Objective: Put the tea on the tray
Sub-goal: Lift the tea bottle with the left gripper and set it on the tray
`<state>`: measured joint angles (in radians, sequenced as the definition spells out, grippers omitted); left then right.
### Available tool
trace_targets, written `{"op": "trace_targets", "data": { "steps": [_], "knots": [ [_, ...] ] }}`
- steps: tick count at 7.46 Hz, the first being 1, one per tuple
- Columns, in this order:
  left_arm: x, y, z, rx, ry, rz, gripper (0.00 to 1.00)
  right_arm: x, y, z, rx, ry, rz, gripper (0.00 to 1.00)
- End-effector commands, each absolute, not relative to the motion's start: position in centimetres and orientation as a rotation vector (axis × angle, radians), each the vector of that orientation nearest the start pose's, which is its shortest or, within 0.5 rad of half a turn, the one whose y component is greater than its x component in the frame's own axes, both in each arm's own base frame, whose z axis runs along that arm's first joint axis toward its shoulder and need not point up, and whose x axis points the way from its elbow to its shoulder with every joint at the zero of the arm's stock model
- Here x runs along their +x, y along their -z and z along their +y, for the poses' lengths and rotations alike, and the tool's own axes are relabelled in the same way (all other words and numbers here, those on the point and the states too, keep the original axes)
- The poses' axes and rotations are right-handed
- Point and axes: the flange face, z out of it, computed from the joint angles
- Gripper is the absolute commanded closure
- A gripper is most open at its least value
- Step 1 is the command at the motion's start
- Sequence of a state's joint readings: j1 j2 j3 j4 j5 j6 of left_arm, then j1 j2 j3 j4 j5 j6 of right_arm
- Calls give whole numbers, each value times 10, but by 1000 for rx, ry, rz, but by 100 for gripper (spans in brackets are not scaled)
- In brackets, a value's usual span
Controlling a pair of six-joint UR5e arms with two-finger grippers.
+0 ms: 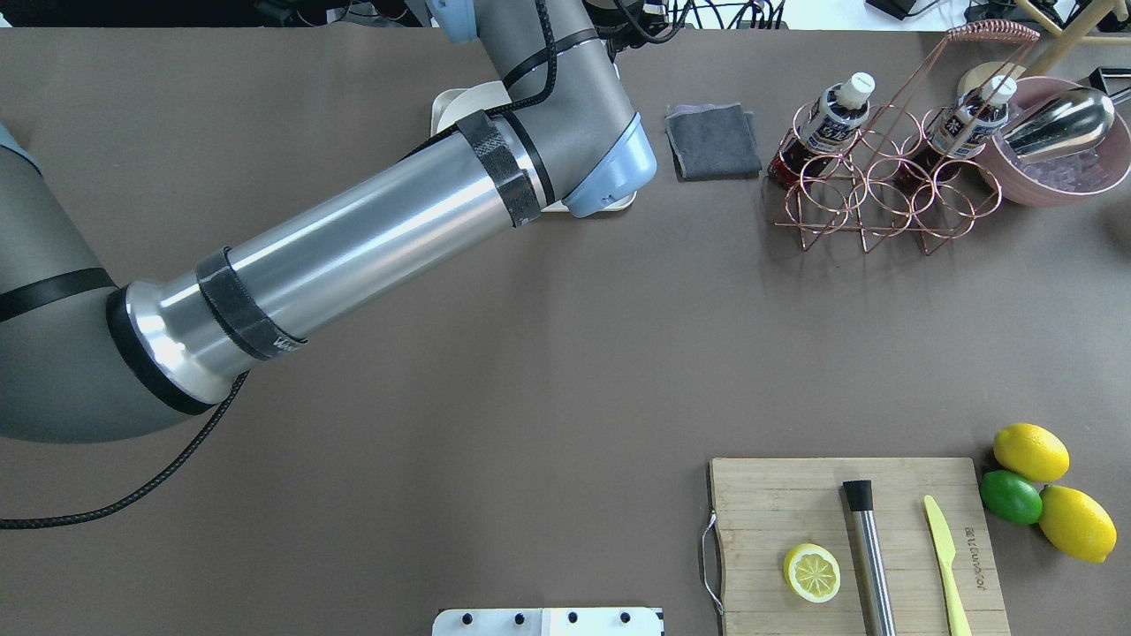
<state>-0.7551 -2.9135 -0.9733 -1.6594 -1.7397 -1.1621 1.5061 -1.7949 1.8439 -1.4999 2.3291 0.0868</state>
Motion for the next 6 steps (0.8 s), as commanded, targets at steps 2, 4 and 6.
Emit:
{"op": "trace_targets", "data": {
  "steps": [2,4,6],
  "knots": [
    [555,-1,-674,332,244,795,100,40,-622,-407,48,21,-743,0],
    [558,6,-671,336,240,799,100,40,-624,-405,43,19,-743,0],
    [568,6,-664,340,232,794,100,40,-625,-406,40,18,-744,0]
  ]
}}
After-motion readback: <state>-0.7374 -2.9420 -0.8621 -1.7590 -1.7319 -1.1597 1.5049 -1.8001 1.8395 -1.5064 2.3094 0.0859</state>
